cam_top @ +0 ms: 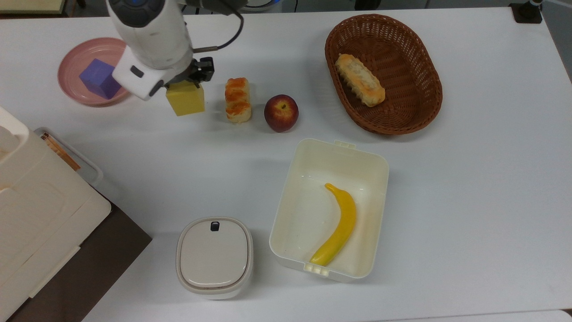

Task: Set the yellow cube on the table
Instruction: 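Open the gripper to release the yellow cube and lift away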

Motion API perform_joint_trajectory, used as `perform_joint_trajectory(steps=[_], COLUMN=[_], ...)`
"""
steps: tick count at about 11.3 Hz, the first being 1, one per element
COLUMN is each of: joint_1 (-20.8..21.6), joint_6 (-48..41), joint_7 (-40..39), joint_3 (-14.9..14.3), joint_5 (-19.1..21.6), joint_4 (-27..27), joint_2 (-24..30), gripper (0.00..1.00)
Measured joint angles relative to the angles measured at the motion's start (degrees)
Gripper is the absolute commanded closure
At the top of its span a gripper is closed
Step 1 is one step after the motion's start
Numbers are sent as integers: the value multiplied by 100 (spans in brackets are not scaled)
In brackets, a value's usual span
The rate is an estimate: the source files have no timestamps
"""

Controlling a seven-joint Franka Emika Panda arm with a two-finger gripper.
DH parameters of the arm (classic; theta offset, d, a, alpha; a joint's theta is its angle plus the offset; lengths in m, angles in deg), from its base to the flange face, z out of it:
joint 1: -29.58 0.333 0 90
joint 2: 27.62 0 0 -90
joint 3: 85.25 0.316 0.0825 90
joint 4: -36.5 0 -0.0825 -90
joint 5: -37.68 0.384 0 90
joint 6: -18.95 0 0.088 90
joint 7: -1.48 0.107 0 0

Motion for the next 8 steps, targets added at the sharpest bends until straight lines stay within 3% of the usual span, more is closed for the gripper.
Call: perform_joint_trajectory(steps=[4,8], joint_1=[15,50], joint_6=[0,-5], joint_7=[1,1], joint_3=[-6,-6], joint_5=[-3,-2], joint_4=[114,247], joint_2=[47,516], gripper=[0,0])
